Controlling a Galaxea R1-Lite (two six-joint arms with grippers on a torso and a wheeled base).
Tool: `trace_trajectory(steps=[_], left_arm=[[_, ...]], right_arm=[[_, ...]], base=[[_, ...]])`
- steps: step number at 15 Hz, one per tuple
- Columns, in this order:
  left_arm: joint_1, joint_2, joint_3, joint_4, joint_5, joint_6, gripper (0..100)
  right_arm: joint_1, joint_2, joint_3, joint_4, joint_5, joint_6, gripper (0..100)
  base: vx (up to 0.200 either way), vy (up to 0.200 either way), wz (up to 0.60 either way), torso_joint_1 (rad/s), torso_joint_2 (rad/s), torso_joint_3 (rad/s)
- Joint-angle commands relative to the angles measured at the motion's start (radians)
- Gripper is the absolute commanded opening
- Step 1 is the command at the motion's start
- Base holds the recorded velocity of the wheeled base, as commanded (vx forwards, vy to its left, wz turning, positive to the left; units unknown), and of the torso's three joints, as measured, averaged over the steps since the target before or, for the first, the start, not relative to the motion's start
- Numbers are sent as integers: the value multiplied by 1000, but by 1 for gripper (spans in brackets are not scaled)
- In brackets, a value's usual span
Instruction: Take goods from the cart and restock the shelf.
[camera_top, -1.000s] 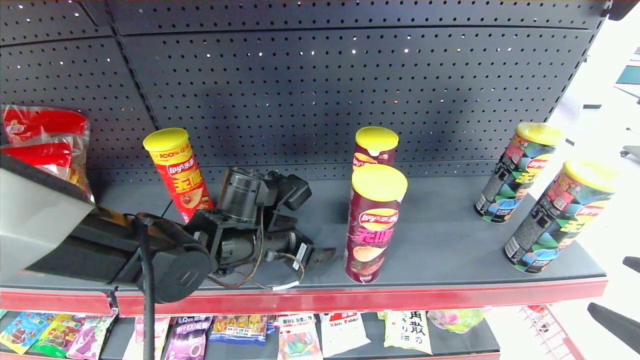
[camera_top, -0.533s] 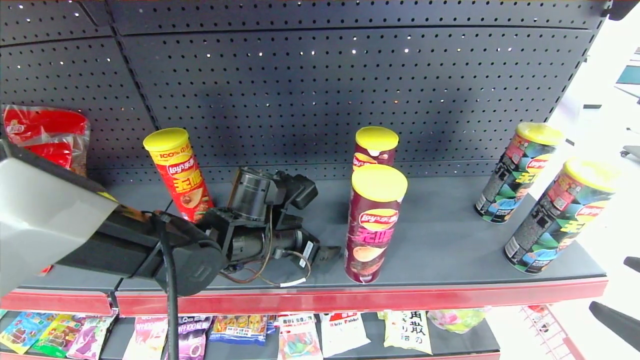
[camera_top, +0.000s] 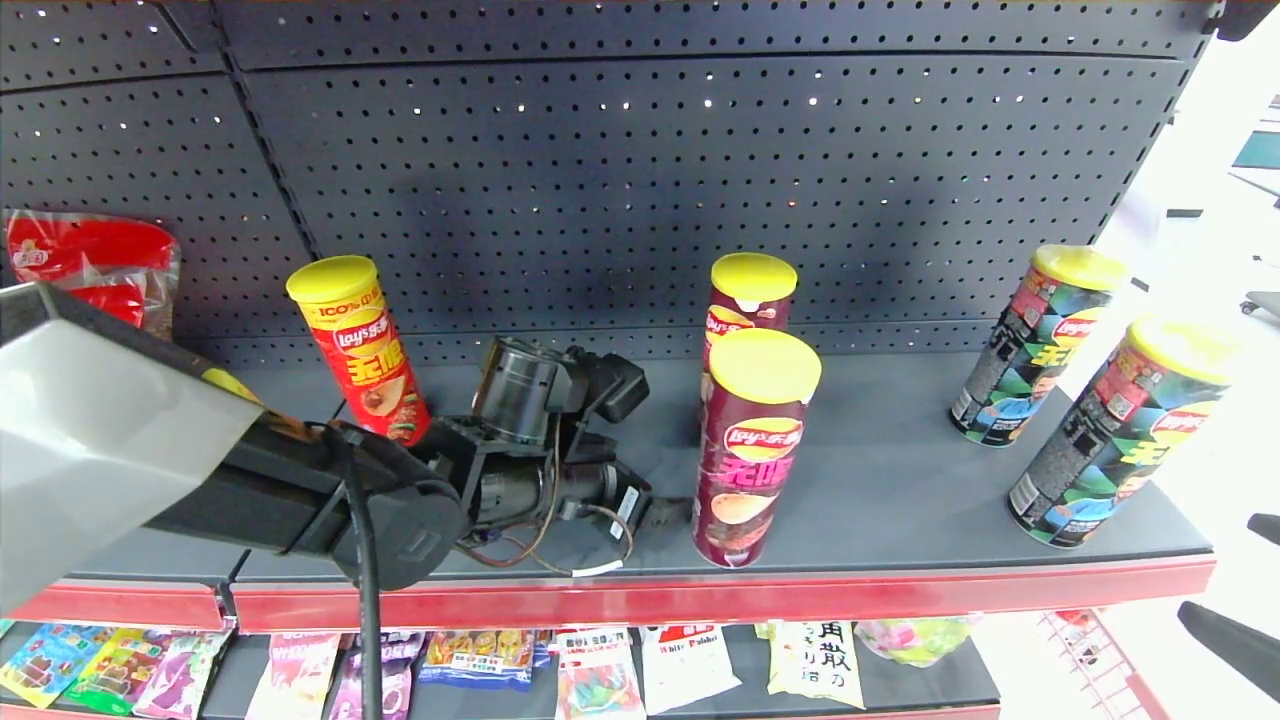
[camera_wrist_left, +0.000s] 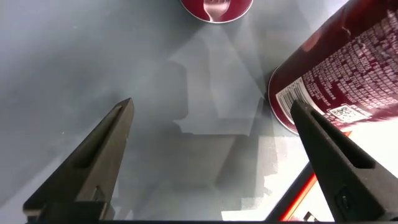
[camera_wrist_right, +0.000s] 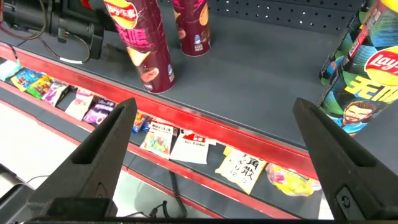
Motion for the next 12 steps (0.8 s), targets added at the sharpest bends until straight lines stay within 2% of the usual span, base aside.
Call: trace_trajectory(steps=[1, 8, 12], left_arm=[[0, 1, -1, 0, 0, 0, 100], [0, 16, -28, 2, -2, 0, 100], [11, -6, 1, -1, -2, -1, 100]], right_arm=[[0, 5, -1, 0, 1, 0, 100], [0, 5, -1, 0, 1, 0, 100], [0, 5, 6, 0, -4, 0, 100]], base=[[0, 0, 0, 0, 0, 0], [0, 0, 0, 0, 0, 0], [0, 0, 0, 0, 0, 0]])
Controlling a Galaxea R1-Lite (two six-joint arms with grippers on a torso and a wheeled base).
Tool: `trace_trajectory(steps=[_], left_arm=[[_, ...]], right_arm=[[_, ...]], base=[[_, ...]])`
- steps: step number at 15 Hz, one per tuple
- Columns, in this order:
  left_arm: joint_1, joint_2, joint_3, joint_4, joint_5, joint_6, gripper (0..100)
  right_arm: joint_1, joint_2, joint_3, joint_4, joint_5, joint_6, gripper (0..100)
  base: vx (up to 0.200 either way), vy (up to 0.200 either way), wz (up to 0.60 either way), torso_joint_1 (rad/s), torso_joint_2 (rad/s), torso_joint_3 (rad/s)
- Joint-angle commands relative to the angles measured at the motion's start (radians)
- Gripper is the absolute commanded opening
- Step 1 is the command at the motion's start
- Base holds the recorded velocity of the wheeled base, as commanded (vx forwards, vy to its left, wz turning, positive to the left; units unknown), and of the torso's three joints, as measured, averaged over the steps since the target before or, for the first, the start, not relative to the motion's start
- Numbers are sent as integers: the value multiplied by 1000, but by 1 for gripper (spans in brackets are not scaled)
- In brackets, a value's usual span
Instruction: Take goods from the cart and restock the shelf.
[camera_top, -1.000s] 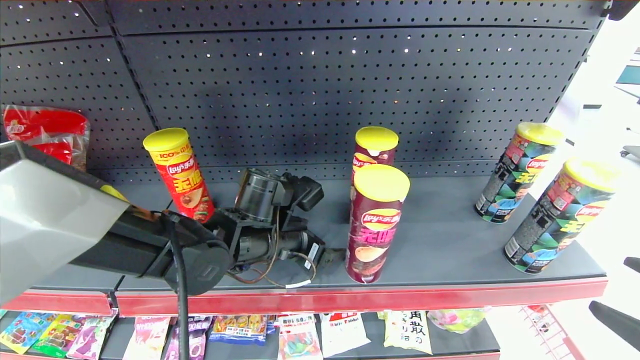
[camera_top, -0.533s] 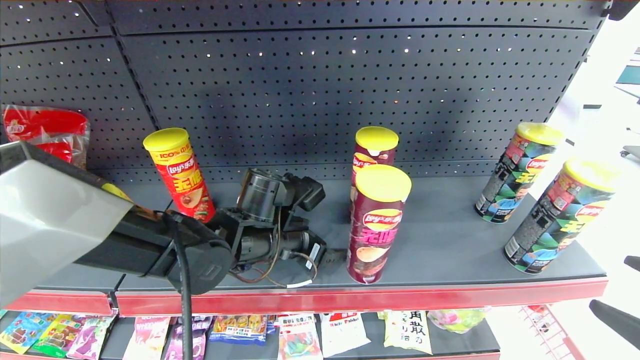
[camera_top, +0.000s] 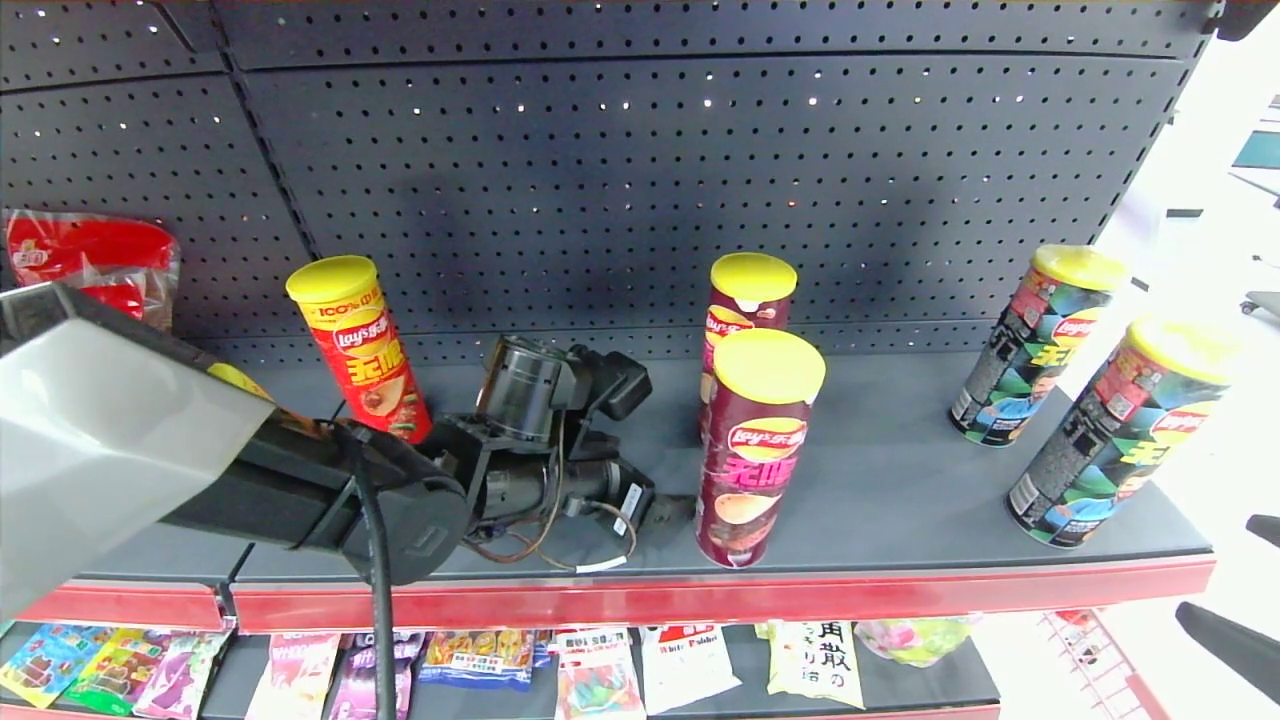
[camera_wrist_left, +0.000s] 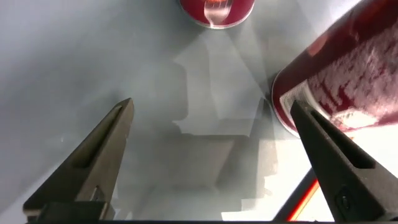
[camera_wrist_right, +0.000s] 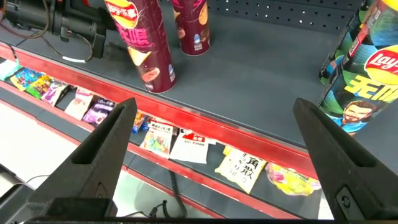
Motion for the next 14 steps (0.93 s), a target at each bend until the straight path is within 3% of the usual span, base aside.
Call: trace_trajectory(steps=[1, 3, 6, 8, 9, 11, 13, 14], left_arm=[[7, -16, 15, -2, 0, -1, 100], [61, -180, 156, -1, 0, -1, 100], [83, -511, 371, 65, 8, -1, 100], [95, -757, 437, 231, 19, -6, 100], [125, -950, 444, 415, 54, -7, 100], [216, -1243, 420, 716, 95, -6, 100], [254, -1436, 400, 908, 115, -4, 100], [271, -1597, 388, 1041, 161, -4, 100]], right_arm=[[0, 3, 2, -1, 0, 0, 100], [-1, 3, 2, -1, -11, -1, 100], [-1, -9, 34, -1, -40, -3, 100], [-7, -55, 85, 1, -74, -9, 100], [-58, -60, 68, 36, -192, -49, 100], [-93, -81, 57, 78, -252, -79, 100], [-148, -93, 60, 82, -316, -128, 100], [-204, -98, 60, 87, -321, -161, 100]], base=[[0, 0, 0, 0, 0, 0], [0, 0, 0, 0, 0, 0], [0, 0, 0, 0, 0, 0], [0, 0, 0, 0, 0, 0], [0, 0, 0, 0, 0, 0], [0, 0, 0, 0, 0, 0], [0, 0, 0, 0, 0, 0], [0, 0, 0, 0, 0, 0]])
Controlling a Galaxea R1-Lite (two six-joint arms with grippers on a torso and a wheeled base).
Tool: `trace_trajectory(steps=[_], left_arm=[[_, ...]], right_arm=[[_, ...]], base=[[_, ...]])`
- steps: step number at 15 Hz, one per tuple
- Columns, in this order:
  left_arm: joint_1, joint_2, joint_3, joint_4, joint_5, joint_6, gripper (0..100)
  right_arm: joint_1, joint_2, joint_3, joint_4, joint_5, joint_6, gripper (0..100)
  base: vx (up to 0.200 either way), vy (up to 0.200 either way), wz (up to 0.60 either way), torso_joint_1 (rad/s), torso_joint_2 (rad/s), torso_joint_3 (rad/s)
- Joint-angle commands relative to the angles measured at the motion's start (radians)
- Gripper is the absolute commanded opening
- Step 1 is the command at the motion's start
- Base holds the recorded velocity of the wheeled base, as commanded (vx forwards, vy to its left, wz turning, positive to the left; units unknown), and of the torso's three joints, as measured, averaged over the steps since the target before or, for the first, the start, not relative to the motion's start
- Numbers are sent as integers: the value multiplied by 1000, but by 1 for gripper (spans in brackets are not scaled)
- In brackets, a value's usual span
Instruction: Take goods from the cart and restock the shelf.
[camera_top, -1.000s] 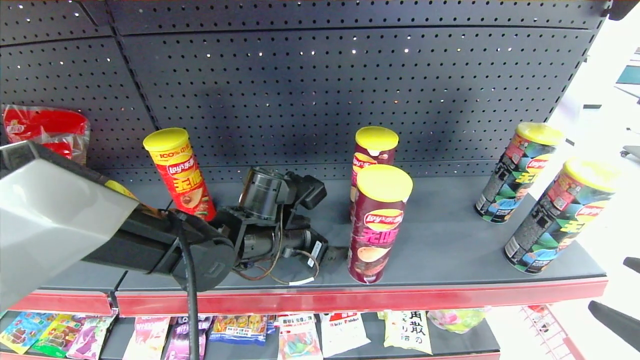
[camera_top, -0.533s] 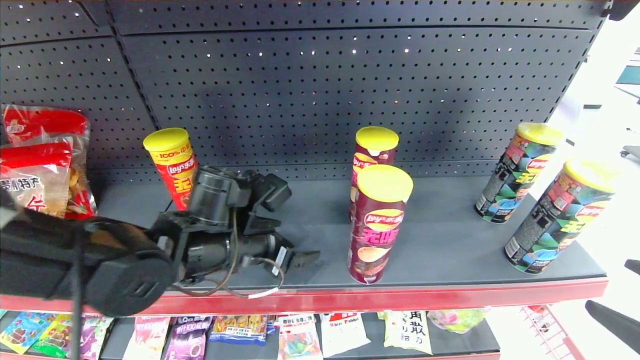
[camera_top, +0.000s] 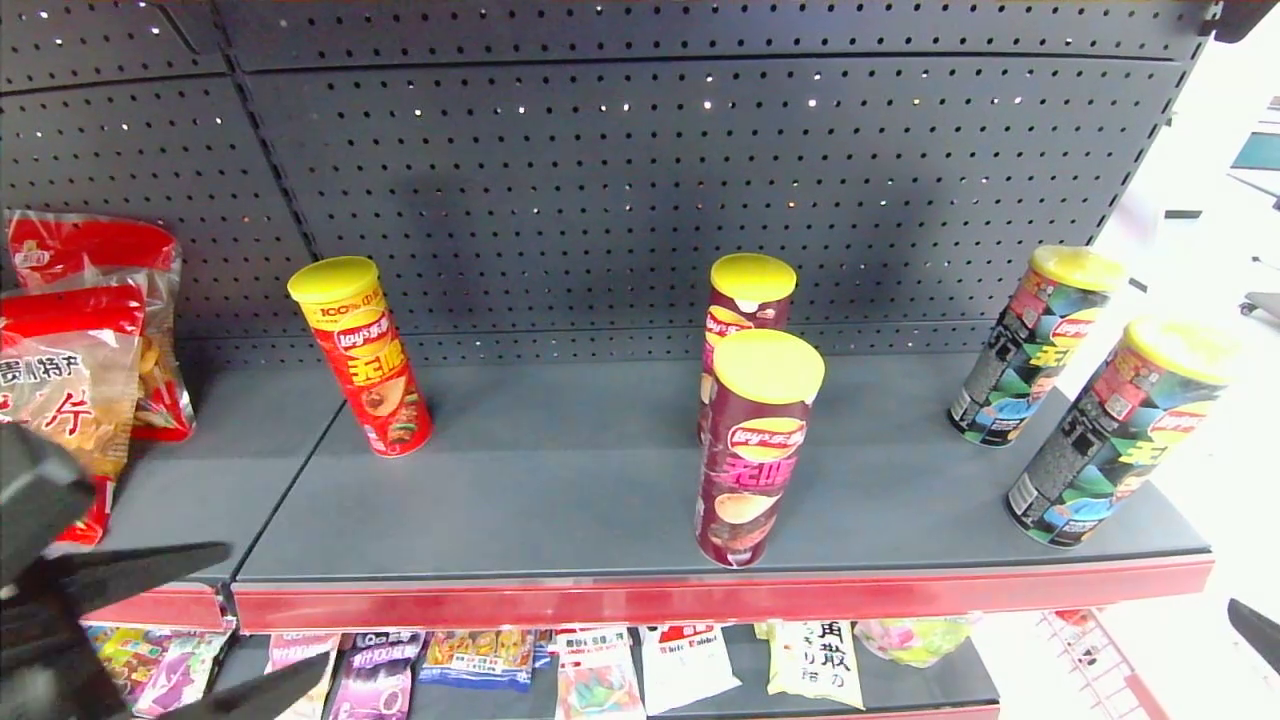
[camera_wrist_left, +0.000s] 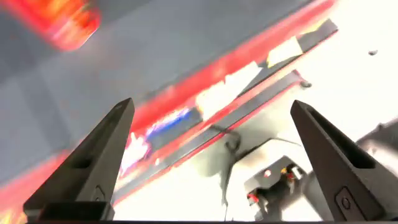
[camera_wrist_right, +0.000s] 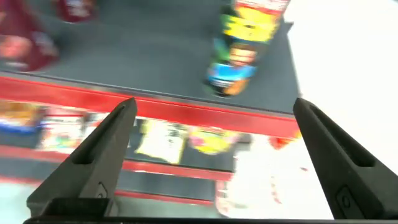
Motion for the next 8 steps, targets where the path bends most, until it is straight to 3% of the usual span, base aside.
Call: trace_trajectory(steps=[1, 3, 5, 7, 8], left_arm=[[93, -473, -7, 323, 70, 1, 100], [116, -674, 1, 450, 208, -8, 100], [231, -736, 41, 466, 312, -13, 100], [369, -737, 53, 472, 312, -53, 100], [418, -745, 63, 470, 306, -56, 100]], right_arm=[[-51, -17, 1, 3, -6, -16, 100], [-71, -86, -11, 110, -4, -62, 100], [-64, -150, -17, 182, 0, -66, 100], [-64, -231, 6, 224, 0, -68, 100], [-63, -250, 3, 236, 0, -68, 100]], base=[[0, 0, 0, 0, 0, 0], [0, 0, 0, 0, 0, 0], [0, 0, 0, 0, 0, 0], [0, 0, 0, 0, 0, 0], [0, 0, 0, 0, 0, 0]])
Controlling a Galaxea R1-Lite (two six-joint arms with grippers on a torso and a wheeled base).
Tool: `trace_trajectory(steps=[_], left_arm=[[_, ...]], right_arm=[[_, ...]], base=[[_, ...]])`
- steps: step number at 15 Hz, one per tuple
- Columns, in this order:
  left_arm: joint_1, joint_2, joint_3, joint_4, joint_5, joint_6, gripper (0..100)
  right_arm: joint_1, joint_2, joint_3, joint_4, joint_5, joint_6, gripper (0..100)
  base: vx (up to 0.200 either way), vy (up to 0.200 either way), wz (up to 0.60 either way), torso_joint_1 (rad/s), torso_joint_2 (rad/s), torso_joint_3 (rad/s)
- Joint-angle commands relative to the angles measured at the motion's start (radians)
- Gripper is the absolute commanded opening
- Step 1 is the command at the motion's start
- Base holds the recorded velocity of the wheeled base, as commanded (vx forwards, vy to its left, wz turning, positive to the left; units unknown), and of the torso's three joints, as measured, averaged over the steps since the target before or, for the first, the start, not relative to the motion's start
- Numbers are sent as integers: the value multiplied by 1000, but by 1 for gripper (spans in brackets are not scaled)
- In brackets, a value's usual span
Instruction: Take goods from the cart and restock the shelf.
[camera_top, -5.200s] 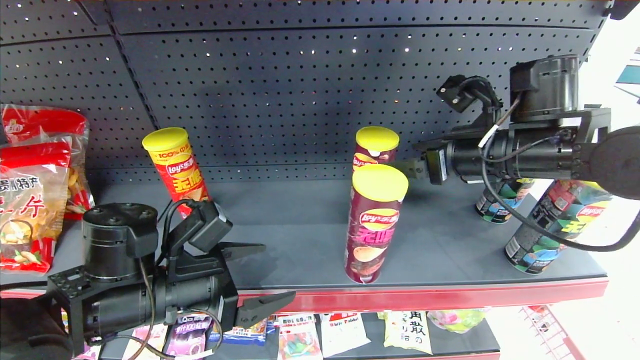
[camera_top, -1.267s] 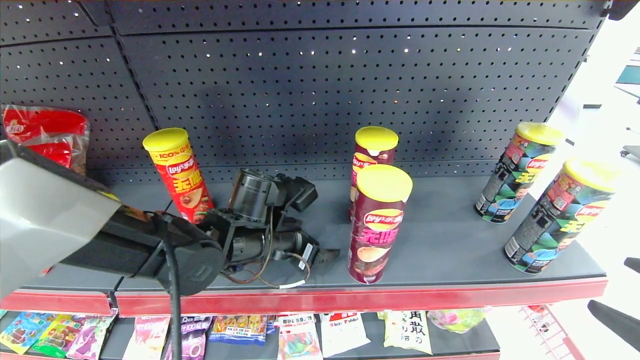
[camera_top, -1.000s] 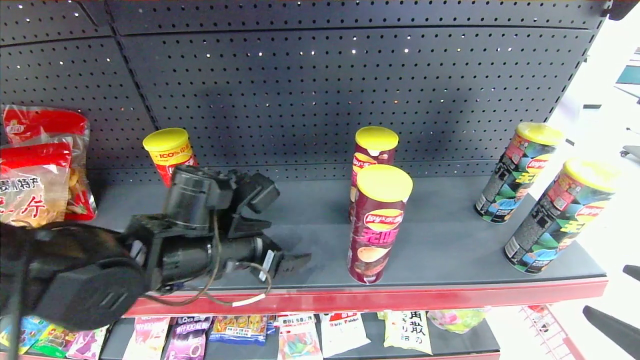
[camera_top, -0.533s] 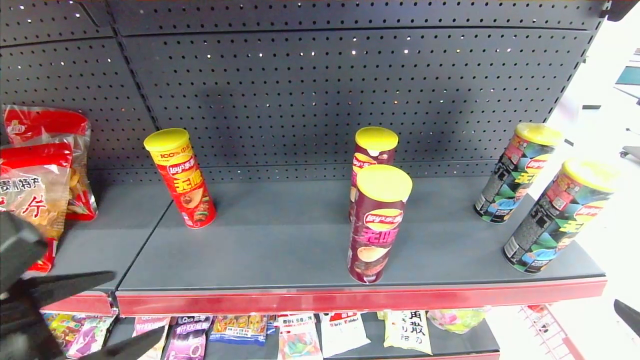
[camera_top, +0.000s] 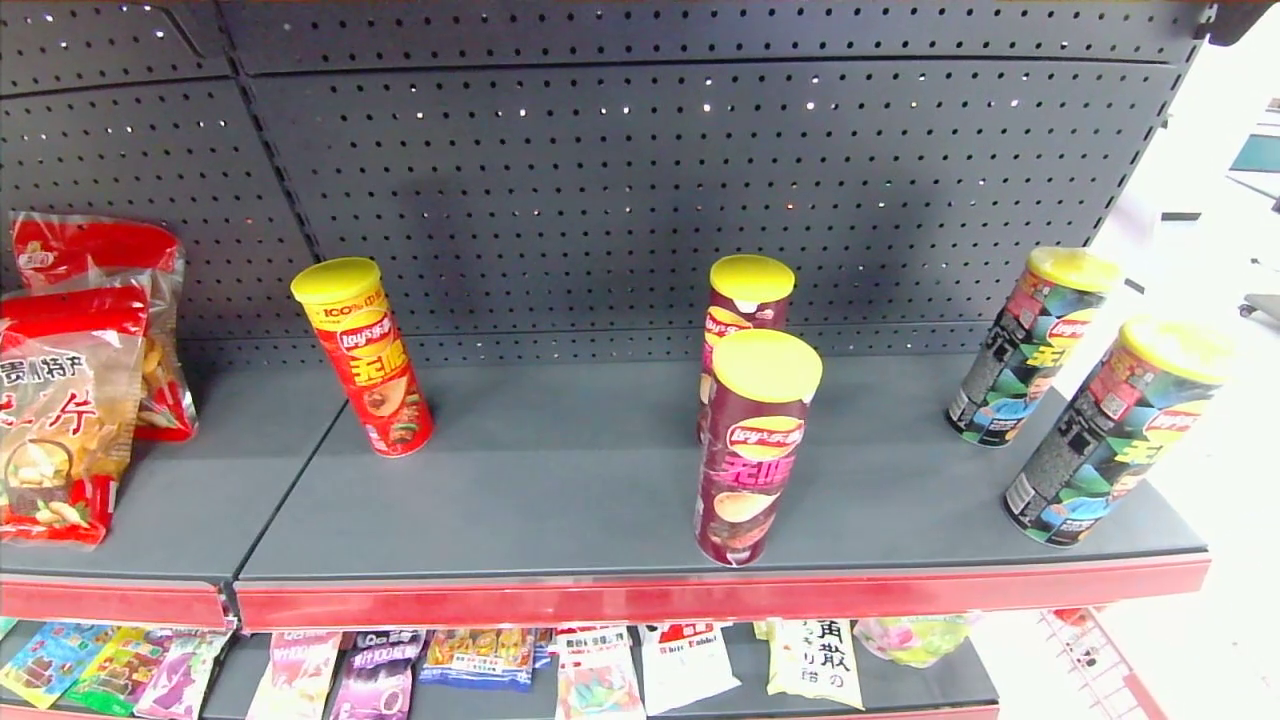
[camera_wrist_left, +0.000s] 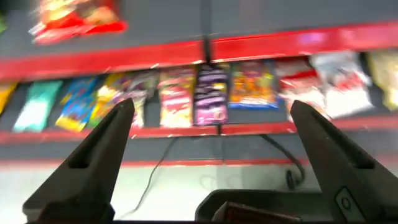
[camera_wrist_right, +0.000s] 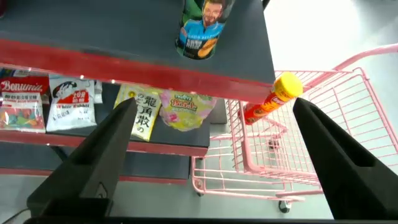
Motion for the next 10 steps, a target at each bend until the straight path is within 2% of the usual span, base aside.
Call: trace_trajectory(steps=[1, 4, 5, 7, 9, 10], left_arm=[[128, -77, 54, -5, 16, -15, 100], [104, -91, 88, -103, 3, -11, 100], [96, -85, 92, -110, 6, 24, 100], [96, -104, 89, -110, 6, 71, 100], [94, -134, 91, -109, 6, 106, 100], [94, -138, 91, -110, 6, 109, 100]], right_arm=[[1, -80, 6, 11, 0, 0, 100], [-1, -80, 11, 15, -1, 3, 100], [1, -74, 14, 15, 0, 3, 100], [1, -70, 20, 15, 0, 3, 100], [1, -73, 31, 17, 0, 1, 100], [1, -70, 35, 15, 0, 1, 100]], base=[[0, 0, 0, 0, 0, 0], [0, 0, 0, 0, 0, 0], [0, 0, 0, 0, 0, 0], [0, 0, 0, 0, 0, 0], [0, 0, 0, 0, 0, 0], [0, 0, 0, 0, 0, 0]])
